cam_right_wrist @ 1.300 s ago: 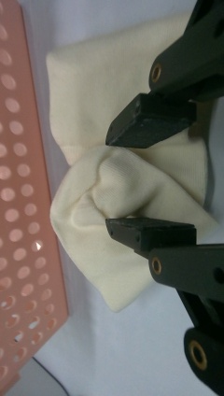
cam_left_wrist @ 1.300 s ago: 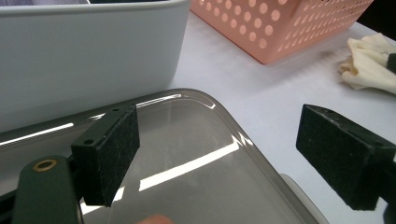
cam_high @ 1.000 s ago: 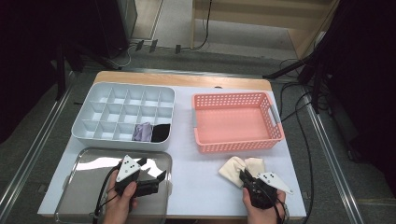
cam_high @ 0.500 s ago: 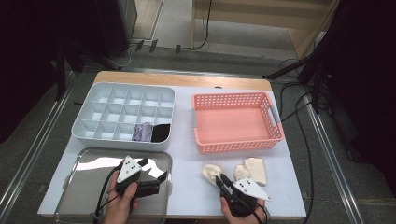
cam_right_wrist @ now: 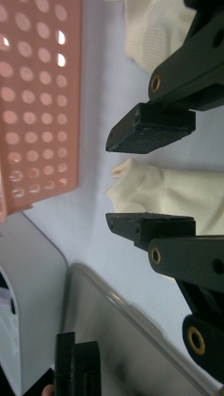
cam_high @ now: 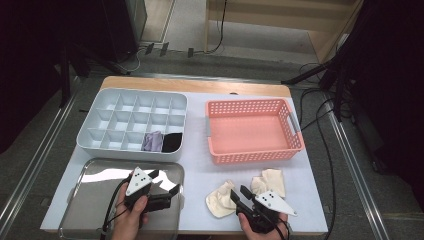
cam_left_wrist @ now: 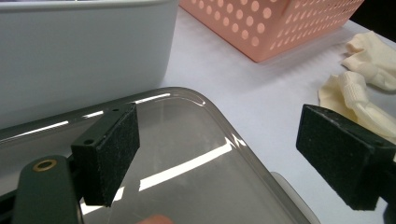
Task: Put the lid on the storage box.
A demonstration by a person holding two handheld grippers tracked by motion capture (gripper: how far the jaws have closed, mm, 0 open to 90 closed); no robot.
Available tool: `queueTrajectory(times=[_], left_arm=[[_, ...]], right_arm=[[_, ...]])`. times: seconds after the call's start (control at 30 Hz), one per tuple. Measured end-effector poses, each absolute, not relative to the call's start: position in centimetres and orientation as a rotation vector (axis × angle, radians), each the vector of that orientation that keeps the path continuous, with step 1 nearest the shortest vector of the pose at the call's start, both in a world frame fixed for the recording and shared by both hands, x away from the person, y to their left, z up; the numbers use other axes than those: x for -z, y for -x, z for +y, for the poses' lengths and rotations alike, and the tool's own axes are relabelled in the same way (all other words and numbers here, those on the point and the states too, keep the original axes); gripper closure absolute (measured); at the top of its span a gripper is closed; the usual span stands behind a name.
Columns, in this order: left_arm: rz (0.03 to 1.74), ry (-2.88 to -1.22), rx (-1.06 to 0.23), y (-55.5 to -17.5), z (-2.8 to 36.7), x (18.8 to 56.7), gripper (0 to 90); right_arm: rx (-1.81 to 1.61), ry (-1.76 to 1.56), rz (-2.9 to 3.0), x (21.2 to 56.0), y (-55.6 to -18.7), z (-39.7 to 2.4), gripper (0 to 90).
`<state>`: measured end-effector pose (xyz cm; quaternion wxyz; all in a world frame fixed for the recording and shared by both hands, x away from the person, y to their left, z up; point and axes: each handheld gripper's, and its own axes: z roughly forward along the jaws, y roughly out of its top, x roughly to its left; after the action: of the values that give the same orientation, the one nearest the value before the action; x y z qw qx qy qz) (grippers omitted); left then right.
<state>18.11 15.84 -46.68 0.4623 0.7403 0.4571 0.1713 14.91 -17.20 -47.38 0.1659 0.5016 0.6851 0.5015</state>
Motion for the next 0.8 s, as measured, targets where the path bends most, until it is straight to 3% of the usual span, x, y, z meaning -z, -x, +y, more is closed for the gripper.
queueTrajectory(times=[0.57, 0.67, 0.8], left_arm=[[1.124, -1.811, -0.422, -18.0, 15.9, 46.5, 14.0], [1.122, -1.817, -0.422, -18.0, 15.8, 46.5, 14.0], [1.117, -1.819, -0.418, -17.9, 15.6, 46.5, 14.0]], right_arm=[[-1.261, -1.287, 2.177, 49.4, -14.3, -12.5, 50.1], [-1.190, -1.244, 2.140, 49.7, -14.0, -11.9, 58.5], [-1.154, -1.270, 2.078, 49.8, -14.1, -11.4, 79.4]])
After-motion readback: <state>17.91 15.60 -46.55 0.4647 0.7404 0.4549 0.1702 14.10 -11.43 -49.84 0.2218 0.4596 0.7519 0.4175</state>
